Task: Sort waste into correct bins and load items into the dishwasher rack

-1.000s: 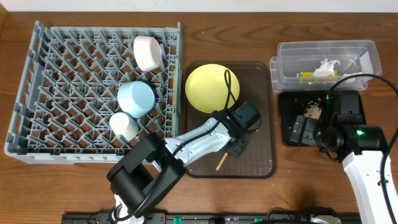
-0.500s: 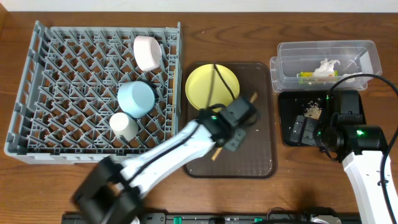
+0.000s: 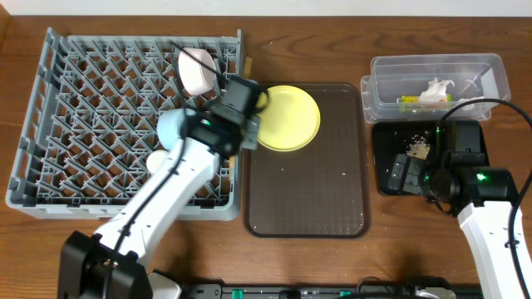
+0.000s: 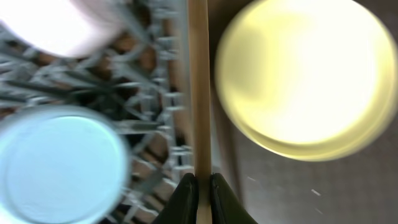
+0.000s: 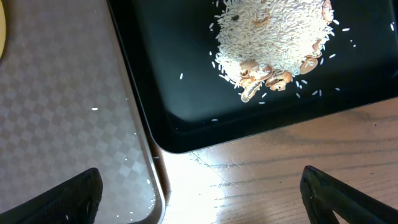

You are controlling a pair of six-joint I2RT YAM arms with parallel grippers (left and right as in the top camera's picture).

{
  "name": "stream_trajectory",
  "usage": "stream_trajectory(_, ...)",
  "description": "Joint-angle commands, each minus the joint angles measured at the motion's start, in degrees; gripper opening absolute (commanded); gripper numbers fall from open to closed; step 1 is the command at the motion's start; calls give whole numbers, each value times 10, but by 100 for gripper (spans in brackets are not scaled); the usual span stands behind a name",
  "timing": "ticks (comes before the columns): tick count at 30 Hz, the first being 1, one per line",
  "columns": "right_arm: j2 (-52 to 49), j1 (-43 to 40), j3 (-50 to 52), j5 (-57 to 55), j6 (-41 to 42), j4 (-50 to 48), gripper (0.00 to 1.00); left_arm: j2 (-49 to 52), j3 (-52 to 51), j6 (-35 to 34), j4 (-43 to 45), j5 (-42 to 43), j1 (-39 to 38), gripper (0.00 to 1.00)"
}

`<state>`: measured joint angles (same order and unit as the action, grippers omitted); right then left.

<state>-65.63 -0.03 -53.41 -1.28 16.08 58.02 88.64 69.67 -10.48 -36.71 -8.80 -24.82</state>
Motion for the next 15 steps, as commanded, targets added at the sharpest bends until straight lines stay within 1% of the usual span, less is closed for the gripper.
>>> stream_trajectory(1, 1, -9, -3, -2, -3, 0, 99, 7, -1, 3, 4, -7, 31, 11)
stream_trajectory(4, 1, -9, -3, -2, -3, 0, 99, 17, -1, 3, 3, -7, 47, 13)
stream_trajectory(8, 1, -9, -3, -2, -3, 0, 99, 21, -2, 3, 5, -7, 49, 17)
stream_trajectory(9, 1, -9, -3, -2, -3, 0, 99, 21, -2, 3, 6, -7, 49, 24)
stream_trajectory(12, 1, -9, -3, -2, -3, 1, 99, 21, -2, 4, 8, -7, 49, 36)
stream_trajectory(15, 1, -9, -3, -2, -3, 1, 99, 21, -2, 3, 7, -7, 49, 38)
